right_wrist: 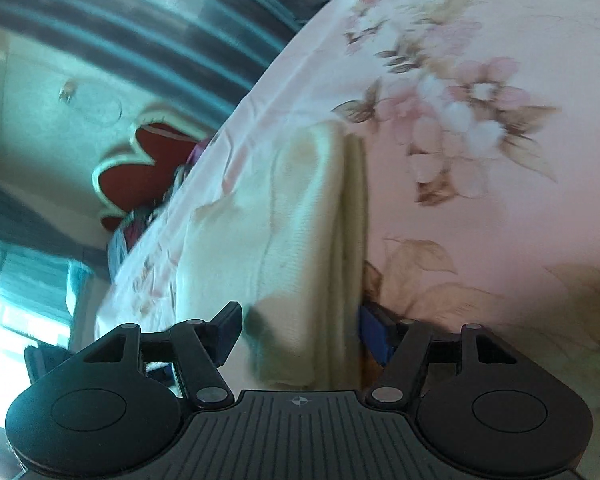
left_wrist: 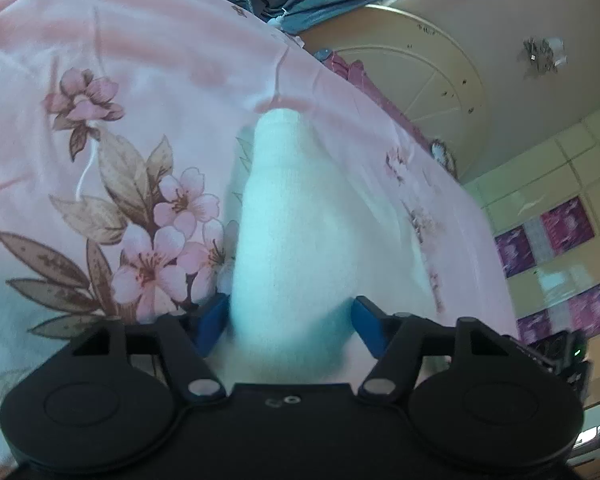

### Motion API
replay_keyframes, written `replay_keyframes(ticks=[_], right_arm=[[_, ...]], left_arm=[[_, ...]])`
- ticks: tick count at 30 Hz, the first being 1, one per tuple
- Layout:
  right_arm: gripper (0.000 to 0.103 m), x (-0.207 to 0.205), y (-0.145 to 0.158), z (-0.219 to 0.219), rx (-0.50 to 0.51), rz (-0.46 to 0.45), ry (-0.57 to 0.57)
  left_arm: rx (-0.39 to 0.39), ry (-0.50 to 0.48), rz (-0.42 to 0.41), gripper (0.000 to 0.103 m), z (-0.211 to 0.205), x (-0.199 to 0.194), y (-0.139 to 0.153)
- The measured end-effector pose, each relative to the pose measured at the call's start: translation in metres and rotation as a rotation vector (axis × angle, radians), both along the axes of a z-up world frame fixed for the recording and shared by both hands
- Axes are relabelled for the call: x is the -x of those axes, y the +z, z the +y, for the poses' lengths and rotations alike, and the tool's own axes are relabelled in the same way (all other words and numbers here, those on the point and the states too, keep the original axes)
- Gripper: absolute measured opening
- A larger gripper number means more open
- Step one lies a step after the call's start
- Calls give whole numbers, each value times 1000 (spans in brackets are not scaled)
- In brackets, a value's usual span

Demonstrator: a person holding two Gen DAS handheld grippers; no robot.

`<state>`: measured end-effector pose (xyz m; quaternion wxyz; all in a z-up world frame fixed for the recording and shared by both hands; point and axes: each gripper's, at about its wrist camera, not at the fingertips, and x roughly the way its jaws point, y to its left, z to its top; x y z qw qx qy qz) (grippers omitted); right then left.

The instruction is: Fold small clothes

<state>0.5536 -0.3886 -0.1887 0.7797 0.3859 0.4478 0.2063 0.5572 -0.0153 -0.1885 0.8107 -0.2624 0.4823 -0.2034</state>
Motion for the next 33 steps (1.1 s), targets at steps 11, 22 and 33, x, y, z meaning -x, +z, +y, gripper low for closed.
replay_keyframes(ticks=[11, 22, 33], right_arm=[[32, 16, 46, 58, 367, -148, 44], [31, 42, 94, 174, 434, -263, 155], [31, 44, 74, 313, 409, -240, 259]], left_arm=[[-345, -78, -199, 31, -51, 21, 44], [-377, -41, -266, 30, 37, 65, 80], [-382, 24, -173, 30, 163, 84, 78]])
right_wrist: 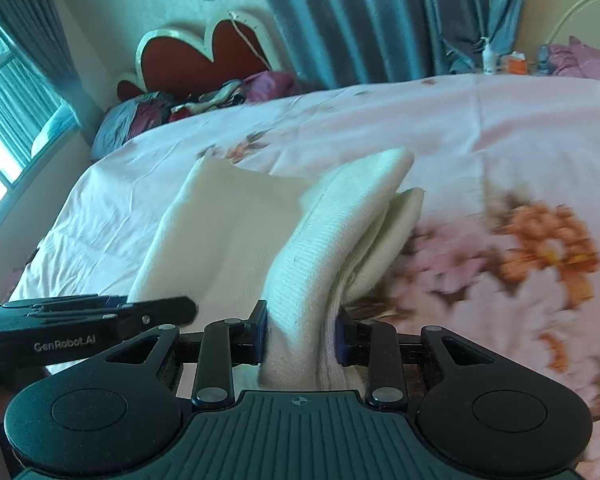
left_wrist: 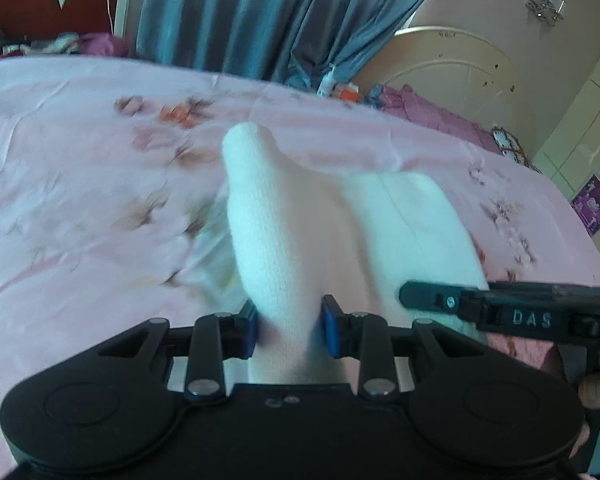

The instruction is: Fold small clothes

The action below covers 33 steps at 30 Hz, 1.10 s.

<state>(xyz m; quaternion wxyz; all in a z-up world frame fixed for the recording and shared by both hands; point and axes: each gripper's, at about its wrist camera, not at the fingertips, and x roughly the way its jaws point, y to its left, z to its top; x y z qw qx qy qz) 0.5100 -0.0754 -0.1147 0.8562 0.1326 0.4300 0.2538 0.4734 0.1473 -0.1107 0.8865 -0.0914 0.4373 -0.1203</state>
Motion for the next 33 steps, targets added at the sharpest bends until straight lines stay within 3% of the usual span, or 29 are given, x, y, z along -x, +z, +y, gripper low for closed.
replay_keyframes(ticks=[3, 5, 6, 7, 9, 11, 13, 14, 16, 19, 21, 22, 26, 28, 33], right_arm=[[31, 0, -10, 9, 23, 25, -19], [31, -1, -19, 8, 46, 43, -43], [31, -1, -23, 3, 45, 52, -62], [32, -1, -27, 2, 43, 56, -77], [32, 3, -31, -4, 38, 52, -90], [36, 5, -35, -7, 42, 40, -105], [38, 7, -35, -13, 21, 49, -126], [45, 9, -30, -17, 26, 39, -154], [57, 15, -12, -28, 55, -18, -219], [57, 12, 11, -34, 3, -103, -194], [39, 0, 19, -20, 51, -141, -137], [24, -6, 19, -12, 75, -143, -109], [20, -33, -2, 12, 204, -100, -18], [19, -41, -23, 14, 284, -48, 11], [19, -43, -33, 3, 271, -51, 7]], left_arm=[[24, -8, 28, 33, 13, 2, -13], [35, 1, 36, 40, 19, 1, -24], [49, 12, 42, 47, 21, 0, -29], [56, 22, 46, 66, 21, -1, -32], [-2, 43, 46, 85, 21, 0, -36], [-7, 26, 31, 84, 27, 4, -38], [6, 18, 31, 76, 33, 6, -35], [4, 18, 21, 72, 36, 8, -31], [-45, 41, -50, 65, 42, 16, -15], [-67, 13, -158, 62, 42, 16, 4], [-63, -38, -166, 54, 35, 2, 6], [-65, -58, -160, 53, 30, -5, 4], [-125, -94, -78, 57, 10, -29, -22], [-138, -110, -92, 59, 7, -28, -28], [-132, -110, -90, 58, 10, -26, -29]])
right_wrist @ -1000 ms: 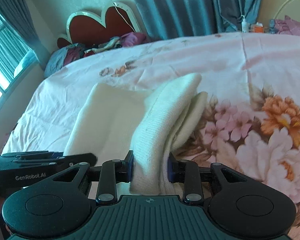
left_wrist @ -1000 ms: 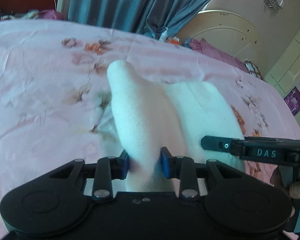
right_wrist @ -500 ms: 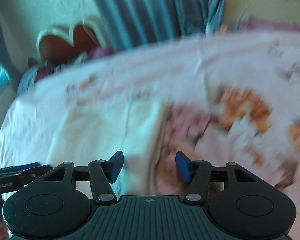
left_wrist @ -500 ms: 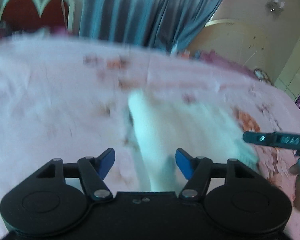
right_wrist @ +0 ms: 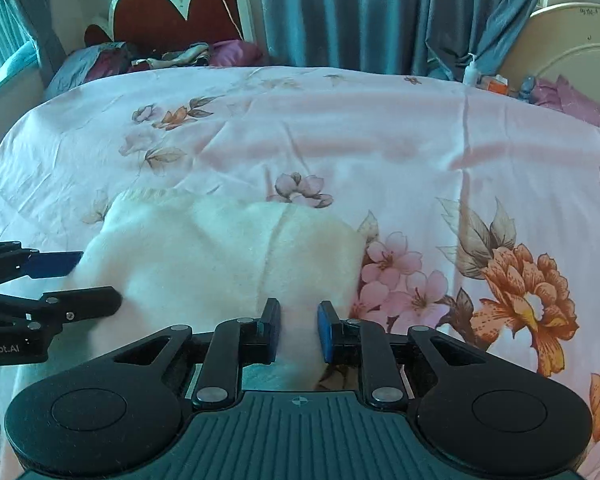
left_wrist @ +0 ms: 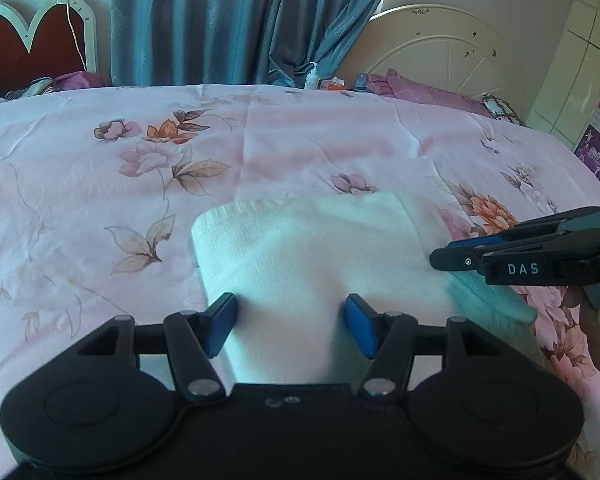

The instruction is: Fold small clothes

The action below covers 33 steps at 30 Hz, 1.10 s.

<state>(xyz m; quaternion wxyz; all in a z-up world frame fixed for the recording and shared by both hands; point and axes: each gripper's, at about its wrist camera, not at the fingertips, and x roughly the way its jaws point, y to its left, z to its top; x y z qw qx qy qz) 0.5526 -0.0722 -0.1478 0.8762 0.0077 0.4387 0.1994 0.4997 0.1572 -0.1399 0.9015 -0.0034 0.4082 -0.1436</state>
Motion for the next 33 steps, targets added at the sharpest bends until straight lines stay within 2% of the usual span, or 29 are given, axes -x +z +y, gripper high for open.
replay_keyframes(ticks=[4, 8, 10, 11, 13, 15, 17, 21, 27, 29, 33], right_arm=[[20, 10, 14, -2, -12, -27, -31], [20, 43, 40, -6, -75, -81, 20], [20, 61, 42, -5, -87, -86, 65], [20, 67, 40, -4, -86, -73, 84], [20, 75, 30, 4, -39, -65, 117], [20, 73, 17, 7, 19, -55, 104], [20, 71, 13, 2, -8, -37, 78], [20, 77, 21, 0, -4, -40, 70], [20, 131, 40, -5, -39, -77, 158], [20, 147, 37, -9, -45, -49, 152], [20, 161, 22, -26, -98, 23, 61]], left_arm=[[-15, 15, 3, 55, 1, 2, 7], [23, 45, -95, 54, 6, 34, 32], [46, 24, -116, 44, 2, 52, 38], [44, 9, -122, 44, -2, 58, 39], [29, -25, -97, 38, -12, 62, 33], [2, -40, -31, 34, -21, 57, 19], [3, -29, -14, 35, -23, 54, 6], [63, -6, -19, 34, -17, 61, 14], [85, -8, -51, 34, -12, 116, 21], [97, 11, -36, 34, -7, 133, 17], [94, 26, 6, 33, -1, 154, 3]])
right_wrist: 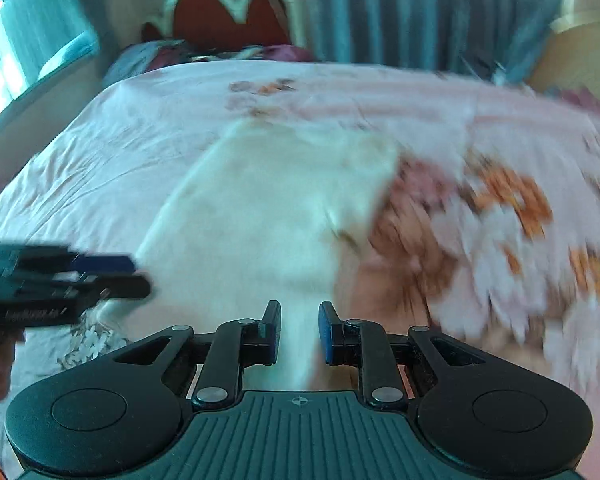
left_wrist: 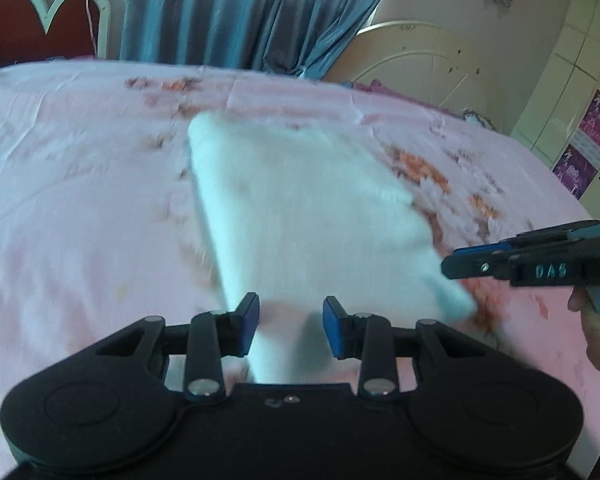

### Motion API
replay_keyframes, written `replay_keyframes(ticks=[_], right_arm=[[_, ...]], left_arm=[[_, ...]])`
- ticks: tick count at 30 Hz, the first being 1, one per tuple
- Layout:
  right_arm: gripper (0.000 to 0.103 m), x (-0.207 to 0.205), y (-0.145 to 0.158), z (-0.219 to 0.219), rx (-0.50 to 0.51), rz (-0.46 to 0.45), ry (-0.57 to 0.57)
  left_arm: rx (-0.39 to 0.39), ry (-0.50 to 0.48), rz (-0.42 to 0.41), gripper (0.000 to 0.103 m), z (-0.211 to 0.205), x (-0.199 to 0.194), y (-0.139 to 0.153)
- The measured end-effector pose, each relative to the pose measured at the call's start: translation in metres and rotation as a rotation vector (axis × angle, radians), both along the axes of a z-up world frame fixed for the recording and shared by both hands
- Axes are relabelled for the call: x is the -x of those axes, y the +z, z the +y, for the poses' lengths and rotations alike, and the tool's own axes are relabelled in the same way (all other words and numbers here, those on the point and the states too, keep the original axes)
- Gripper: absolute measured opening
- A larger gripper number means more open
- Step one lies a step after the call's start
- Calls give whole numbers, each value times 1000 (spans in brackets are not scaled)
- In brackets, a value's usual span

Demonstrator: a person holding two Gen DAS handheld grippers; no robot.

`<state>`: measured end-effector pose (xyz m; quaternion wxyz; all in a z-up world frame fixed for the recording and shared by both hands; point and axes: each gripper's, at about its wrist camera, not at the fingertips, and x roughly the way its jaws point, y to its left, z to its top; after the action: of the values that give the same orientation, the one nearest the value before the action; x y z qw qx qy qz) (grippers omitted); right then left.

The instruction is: Fold small clothes

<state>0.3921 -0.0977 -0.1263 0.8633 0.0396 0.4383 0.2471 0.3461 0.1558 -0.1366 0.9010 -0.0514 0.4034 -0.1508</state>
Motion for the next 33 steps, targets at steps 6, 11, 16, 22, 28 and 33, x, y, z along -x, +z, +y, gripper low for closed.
replay_keyframes(ticks=[6, 11, 16, 22, 28, 33], right_arm=[[20, 0, -22, 8, 134, -31, -48], [20, 14, 2, -8, 37, -61, -90], [20, 45, 2, 5, -3, -11, 14], [20, 33, -21, 5, 35, 18, -90], [20, 62, 8, -17, 11, -62, -125], [20, 87, 25, -26, 36, -99, -185]], left_arm=[[-27, -10, 4, 33, -10, 3, -7], [35, 26, -2, 33, -3, 18, 2], [27, 35, -20, 33, 3, 40, 1], [-24, 70, 28, 35, 1, 38, -11], [-7, 131, -19, 44, -1, 69, 10], [-65, 220, -86, 92, -26, 93, 32]])
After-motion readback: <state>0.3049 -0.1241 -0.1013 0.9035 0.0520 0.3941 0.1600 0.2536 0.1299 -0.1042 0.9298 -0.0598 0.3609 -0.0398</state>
